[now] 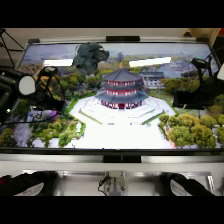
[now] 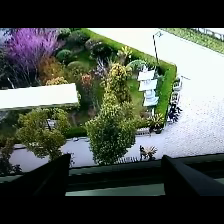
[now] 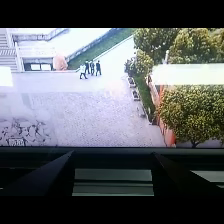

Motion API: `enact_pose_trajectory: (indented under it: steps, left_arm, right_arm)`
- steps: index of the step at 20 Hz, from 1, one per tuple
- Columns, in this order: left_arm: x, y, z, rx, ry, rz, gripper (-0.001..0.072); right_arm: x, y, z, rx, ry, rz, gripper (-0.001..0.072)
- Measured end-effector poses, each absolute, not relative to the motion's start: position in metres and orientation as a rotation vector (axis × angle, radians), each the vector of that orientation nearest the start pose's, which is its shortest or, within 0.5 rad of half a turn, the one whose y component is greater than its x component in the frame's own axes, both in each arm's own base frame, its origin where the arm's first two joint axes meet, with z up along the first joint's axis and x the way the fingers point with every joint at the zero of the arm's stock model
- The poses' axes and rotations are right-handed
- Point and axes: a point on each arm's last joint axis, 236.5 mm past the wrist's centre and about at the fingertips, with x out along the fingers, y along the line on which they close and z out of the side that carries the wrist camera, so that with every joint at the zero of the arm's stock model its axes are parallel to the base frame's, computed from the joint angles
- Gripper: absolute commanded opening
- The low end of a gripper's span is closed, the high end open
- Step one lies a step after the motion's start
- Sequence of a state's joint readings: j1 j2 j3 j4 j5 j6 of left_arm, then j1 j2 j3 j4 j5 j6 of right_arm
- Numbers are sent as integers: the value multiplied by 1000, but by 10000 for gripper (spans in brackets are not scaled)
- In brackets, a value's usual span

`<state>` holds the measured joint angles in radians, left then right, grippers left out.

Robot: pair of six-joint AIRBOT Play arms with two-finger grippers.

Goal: Fold the shirts.

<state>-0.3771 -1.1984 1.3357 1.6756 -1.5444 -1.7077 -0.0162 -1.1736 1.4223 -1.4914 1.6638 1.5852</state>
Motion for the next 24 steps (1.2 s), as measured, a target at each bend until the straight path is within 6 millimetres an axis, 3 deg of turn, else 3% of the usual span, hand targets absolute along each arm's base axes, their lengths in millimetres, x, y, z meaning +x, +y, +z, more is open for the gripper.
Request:
enact_pose_trajectory:
  steps: [14, 18, 22, 24]
  left_arm:
    - [317, -99, 77, 251, 1370, -156, 672]
    - [357, -115, 79, 288, 1201, -240, 672]
    - [408, -162, 80, 115, 1014, -311, 671]
    - [445, -173, 79, 6, 942, -287, 672]
  right_arm:
    - [315, 14, 109, 70, 1413, 49, 593]
    - [328, 13, 111, 58, 1358, 54, 593]
    - [344, 16, 115, 94, 1288, 45, 593]
    - [354, 18, 118, 109, 1248, 50, 593]
